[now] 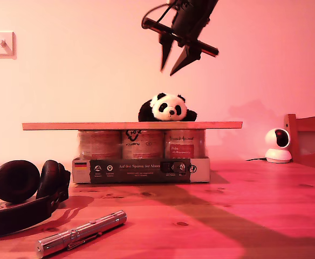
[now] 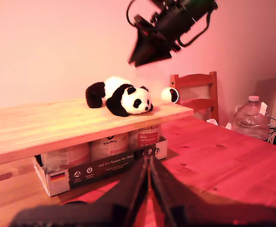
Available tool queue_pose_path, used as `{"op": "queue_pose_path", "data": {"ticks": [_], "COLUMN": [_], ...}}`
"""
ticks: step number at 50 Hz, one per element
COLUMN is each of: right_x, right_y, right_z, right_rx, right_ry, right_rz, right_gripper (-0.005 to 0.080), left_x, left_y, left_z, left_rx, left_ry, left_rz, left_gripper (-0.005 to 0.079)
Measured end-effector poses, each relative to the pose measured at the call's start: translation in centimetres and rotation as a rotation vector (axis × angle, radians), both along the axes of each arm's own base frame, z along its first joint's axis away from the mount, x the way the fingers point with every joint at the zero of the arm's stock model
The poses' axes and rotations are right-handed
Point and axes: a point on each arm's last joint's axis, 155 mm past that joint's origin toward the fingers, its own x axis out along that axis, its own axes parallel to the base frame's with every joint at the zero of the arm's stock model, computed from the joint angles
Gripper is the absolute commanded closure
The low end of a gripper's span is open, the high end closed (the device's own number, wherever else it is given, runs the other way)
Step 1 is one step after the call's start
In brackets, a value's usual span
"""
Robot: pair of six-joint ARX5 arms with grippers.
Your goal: Pick up the stuffed panda toy and place it on the shelf behind you
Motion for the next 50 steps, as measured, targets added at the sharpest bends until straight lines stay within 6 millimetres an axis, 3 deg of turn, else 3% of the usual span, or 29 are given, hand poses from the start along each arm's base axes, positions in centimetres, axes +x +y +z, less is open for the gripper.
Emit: {"op": "queue_pose_path", "data": {"ticks": [9, 23, 42, 50], "right_x": [-1.3, -0.5, -0.9, -0.8], "right_y": [-0.9, -3.5, -0.1, -1.1], "right_z": [-1.6, -1.8, 0.4, 1.9], "right_rx": [-0.079, -0.267, -0.358, -0.395], "right_ry": [0.054, -0.007, -0.157, -0.199], "right_rz": [0.027, -0.061, -0.036, -0.091], "right_gripper": [0.0717, 0.0717, 0.0717, 0.0717], "left_x": [0.1, 1.3, 1.7, 1.7], "left_y": [0.1, 2.0, 2.7, 2.8], "left_z": [0.0, 0.1, -2.5, -2.4], "left_rx": [0.000, -0.009, 0.023, 0.022], "left_ry": [0.000, 0.001, 0.099, 0.097], "left_rz": [0.006, 0.132, 0.174, 0.176], "left_gripper": [0.0764, 0.0764, 0.0764, 0.0764]}}
